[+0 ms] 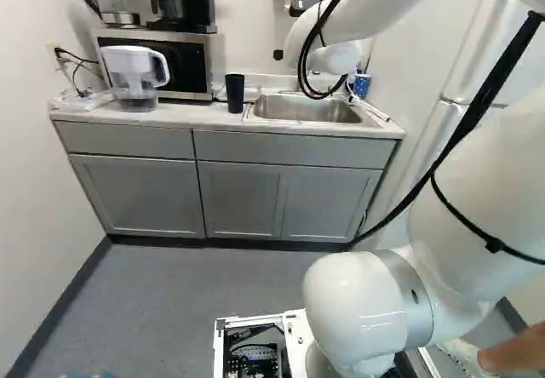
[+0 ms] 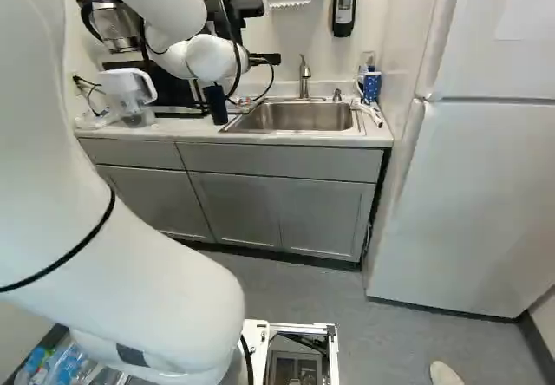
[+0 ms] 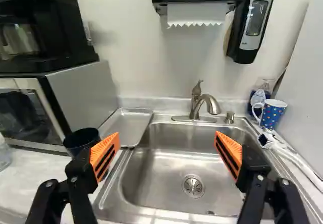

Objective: Rinse the cup and place it in the tray

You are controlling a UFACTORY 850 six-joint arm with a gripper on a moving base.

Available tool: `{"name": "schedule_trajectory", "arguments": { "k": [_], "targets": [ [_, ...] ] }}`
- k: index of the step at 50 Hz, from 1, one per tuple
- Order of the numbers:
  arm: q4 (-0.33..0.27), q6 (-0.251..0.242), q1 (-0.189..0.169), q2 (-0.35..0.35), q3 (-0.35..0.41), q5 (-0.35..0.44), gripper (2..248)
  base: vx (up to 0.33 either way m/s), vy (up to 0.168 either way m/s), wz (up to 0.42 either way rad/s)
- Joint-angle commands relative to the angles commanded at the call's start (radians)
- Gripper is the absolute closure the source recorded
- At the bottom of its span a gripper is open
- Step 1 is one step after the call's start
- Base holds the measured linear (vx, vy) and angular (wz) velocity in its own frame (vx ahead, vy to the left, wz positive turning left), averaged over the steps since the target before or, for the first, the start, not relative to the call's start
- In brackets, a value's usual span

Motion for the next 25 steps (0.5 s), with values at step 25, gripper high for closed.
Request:
{"name": "schedule_trajectory", "arguments": {
  "k": [25],
  "targets": [
    [0.000, 0.000, 0.000, 0.000, 0.000, 0.000, 3, 0.109, -0.086, -0.158]
  ]
}}
